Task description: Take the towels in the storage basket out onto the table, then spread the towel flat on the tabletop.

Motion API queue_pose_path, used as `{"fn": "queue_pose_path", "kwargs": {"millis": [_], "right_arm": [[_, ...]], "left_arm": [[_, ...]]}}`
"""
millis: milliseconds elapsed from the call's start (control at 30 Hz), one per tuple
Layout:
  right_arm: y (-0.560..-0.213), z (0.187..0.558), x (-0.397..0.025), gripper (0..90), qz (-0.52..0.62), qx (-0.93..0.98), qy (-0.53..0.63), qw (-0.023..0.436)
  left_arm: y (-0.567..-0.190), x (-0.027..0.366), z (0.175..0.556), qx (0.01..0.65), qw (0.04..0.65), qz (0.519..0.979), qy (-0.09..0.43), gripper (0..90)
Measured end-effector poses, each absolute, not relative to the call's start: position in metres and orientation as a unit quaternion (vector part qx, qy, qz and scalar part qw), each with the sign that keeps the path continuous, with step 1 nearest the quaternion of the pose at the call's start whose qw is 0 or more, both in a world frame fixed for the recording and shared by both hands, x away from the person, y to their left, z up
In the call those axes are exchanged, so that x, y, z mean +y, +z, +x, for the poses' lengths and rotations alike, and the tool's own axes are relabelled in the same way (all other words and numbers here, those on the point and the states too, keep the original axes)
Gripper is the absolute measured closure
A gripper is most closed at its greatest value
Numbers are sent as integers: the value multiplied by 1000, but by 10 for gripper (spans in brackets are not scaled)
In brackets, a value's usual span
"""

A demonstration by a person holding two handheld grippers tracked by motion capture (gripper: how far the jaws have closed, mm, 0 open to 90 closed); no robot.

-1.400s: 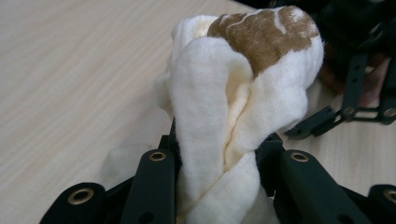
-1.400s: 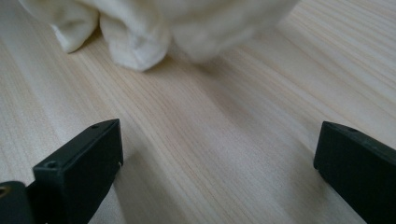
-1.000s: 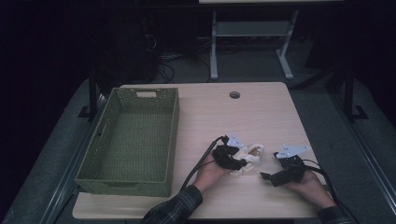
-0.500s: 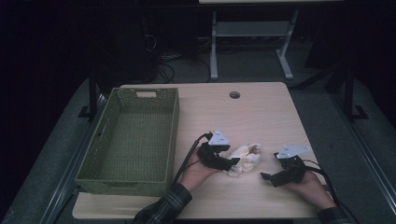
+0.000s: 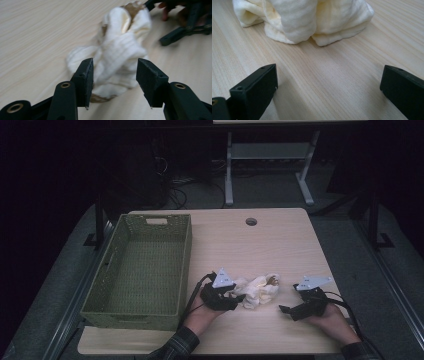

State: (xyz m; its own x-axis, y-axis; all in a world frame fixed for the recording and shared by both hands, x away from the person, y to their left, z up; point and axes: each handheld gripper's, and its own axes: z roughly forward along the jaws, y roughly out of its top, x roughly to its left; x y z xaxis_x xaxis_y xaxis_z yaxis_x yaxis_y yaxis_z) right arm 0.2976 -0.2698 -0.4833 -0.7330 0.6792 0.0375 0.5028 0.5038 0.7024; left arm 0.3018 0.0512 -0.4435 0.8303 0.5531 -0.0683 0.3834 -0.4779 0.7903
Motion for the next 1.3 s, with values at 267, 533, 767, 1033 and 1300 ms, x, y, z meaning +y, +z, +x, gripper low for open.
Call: {"fn": "queue_pose_path", "kwargs": {"millis": [267, 533, 767, 1033, 1300], "right_arm": [[-483, 298, -270, 11, 344, 858, 360, 122], [-481, 294, -274, 197, 324, 859, 378, 123], [-473, 294, -274, 471, 316, 862, 379, 118], [-473, 304, -265, 551, 314, 864, 380, 104], [-472, 315, -261, 617, 317, 860, 389, 93]], "left_arm": [[-454, 50, 312, 274, 434, 853, 97, 524], [-451, 51, 315, 275, 431, 856, 77, 853], [-445, 55, 316, 287, 446, 843, 84, 863], [-445, 58, 319, 315, 448, 832, 86, 862], [-448, 58, 321, 324, 446, 831, 79, 862]]}}
